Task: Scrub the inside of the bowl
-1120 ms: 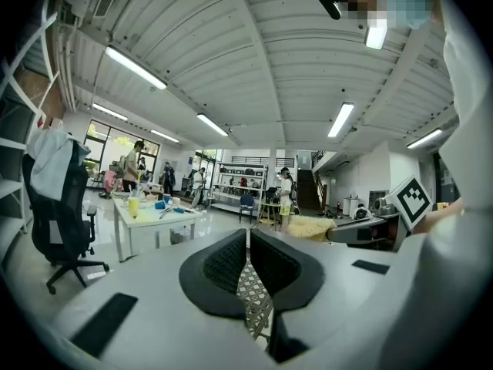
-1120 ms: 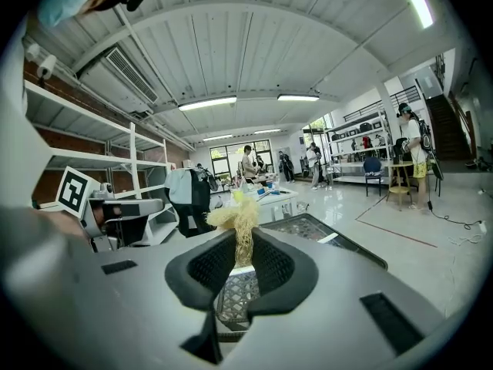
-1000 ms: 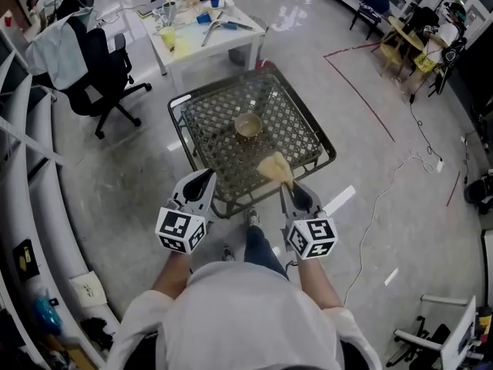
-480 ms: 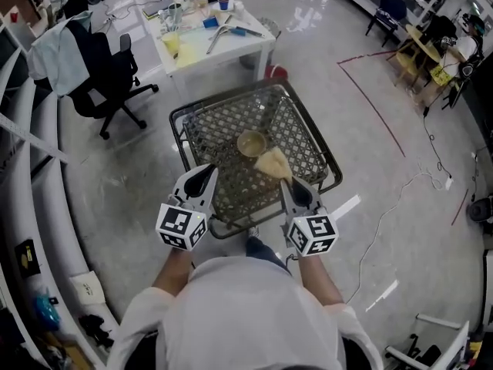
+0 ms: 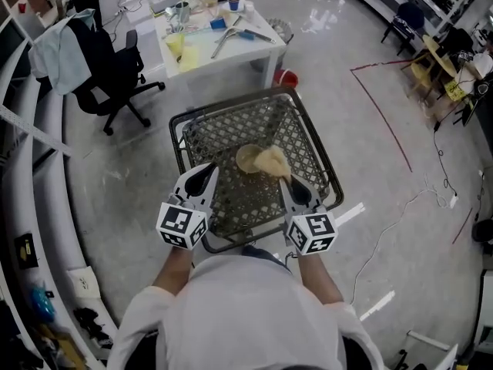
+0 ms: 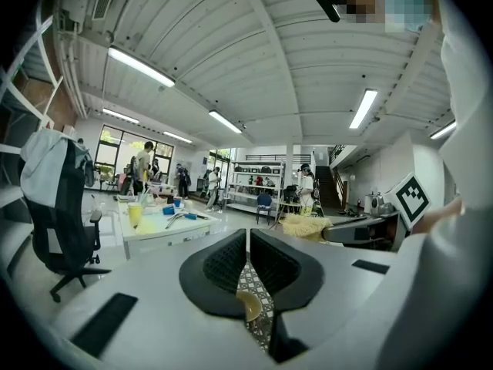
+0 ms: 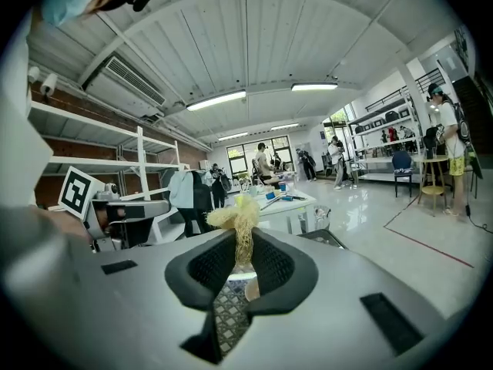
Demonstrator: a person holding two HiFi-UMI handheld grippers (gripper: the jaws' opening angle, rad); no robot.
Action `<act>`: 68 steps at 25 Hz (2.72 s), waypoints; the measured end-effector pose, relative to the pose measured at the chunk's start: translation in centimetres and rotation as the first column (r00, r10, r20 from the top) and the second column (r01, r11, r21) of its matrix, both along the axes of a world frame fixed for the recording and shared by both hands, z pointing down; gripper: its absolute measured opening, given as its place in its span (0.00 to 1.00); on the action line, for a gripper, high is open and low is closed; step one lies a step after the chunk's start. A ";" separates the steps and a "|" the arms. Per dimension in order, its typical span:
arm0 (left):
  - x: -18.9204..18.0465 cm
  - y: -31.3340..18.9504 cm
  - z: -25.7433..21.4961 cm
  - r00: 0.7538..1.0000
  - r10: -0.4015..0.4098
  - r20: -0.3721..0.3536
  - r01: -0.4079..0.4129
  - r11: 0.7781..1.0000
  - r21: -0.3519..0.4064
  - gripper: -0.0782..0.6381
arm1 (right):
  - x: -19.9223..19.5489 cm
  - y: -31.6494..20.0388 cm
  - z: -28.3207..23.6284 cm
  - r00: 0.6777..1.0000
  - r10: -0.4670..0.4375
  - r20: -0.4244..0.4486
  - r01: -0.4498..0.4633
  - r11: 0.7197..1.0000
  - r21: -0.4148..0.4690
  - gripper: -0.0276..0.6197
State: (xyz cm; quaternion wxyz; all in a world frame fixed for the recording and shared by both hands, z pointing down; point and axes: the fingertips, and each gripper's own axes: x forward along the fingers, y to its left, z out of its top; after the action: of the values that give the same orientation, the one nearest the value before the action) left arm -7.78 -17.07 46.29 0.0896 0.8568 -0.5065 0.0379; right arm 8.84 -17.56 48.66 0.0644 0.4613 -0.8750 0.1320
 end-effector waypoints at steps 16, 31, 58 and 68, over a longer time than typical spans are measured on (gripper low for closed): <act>2.5 -5.8 1.0 0.998 -0.067 -0.018 0.067 0.998 -0.004 0.17 | 0.9 -5.6 1.0 0.991 -0.127 -0.033 0.126 0.992 -0.015 0.15; 2.2 -7.6 1.8 0.999 -0.053 0.008 0.053 0.999 -0.004 0.17 | 0.5 -7.0 1.6 0.993 -0.117 -0.022 0.117 0.993 -0.016 0.15; 4.4 -11.1 14.7 1.000 0.001 -0.004 -0.002 0.935 -0.354 0.17 | -0.9 -10.0 3.4 0.986 -0.167 -0.018 0.166 0.984 -0.057 0.15; 3.5 -10.3 23.3 0.999 -0.033 -0.009 0.021 0.802 -0.598 0.17 | -1.3 -9.8 4.4 0.984 -0.179 -0.028 0.176 0.981 -0.078 0.15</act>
State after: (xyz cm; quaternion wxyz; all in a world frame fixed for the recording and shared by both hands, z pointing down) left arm -4.28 -27.34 69.55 0.3600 0.7780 -0.4802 0.1860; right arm 7.56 -27.33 53.02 0.1086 0.3809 -0.9058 0.1506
